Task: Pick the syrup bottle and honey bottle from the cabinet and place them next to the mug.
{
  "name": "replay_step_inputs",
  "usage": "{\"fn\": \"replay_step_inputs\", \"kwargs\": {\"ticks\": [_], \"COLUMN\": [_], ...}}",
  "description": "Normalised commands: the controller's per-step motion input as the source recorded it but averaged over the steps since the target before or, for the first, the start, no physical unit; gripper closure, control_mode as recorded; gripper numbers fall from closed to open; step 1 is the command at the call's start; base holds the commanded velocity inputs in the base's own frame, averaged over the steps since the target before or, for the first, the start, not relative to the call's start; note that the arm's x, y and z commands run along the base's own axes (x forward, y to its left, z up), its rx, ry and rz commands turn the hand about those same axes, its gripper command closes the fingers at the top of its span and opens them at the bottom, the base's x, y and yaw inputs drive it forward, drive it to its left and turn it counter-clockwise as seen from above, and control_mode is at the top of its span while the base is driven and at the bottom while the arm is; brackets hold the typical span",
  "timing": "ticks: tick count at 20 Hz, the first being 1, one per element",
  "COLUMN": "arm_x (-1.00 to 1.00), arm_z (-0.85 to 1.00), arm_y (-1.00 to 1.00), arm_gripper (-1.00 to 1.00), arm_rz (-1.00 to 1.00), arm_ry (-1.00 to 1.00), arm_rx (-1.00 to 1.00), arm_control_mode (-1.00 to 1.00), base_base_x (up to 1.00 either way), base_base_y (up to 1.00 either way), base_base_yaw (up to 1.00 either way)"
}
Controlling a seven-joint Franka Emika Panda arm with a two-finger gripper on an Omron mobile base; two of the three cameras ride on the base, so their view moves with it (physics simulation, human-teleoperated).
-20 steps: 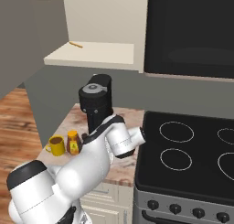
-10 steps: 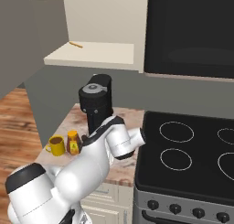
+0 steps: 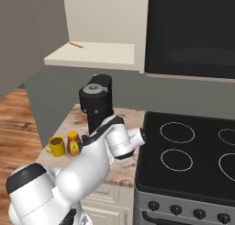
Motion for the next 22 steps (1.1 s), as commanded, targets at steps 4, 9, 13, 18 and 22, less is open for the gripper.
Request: {"fn": "replay_step_inputs", "kwargs": {"ticks": [4,9,13,18,22], "arm_x": [0.16,0.08,0.02,0.04,0.01], "arm_z": [0.00,0.00,-0.08,-0.15,-0.08], "arm_y": [0.02,0.01,0.00,0.00,0.00], "arm_gripper": [1.00,1.00,1.00,1.00,1.00], "arm_rz": [-0.01,-0.01,-0.01,0.00,-0.01], "arm_ry": [0.00,0.00,0.00,0.10,0.07], "arm_rx": [0.00,0.00,0.00,0.00,0.00], "arm_control_mode": [-1.00,-1.00,-1.00,-1.00,-1.00], "base_base_x": [0.00,0.00,0.00,0.00,0.00], "base_base_y": [0.00,0.00,0.00,0.00,0.00], "base_base_yaw": [0.00,0.00,0.00,0.00,0.00]}}
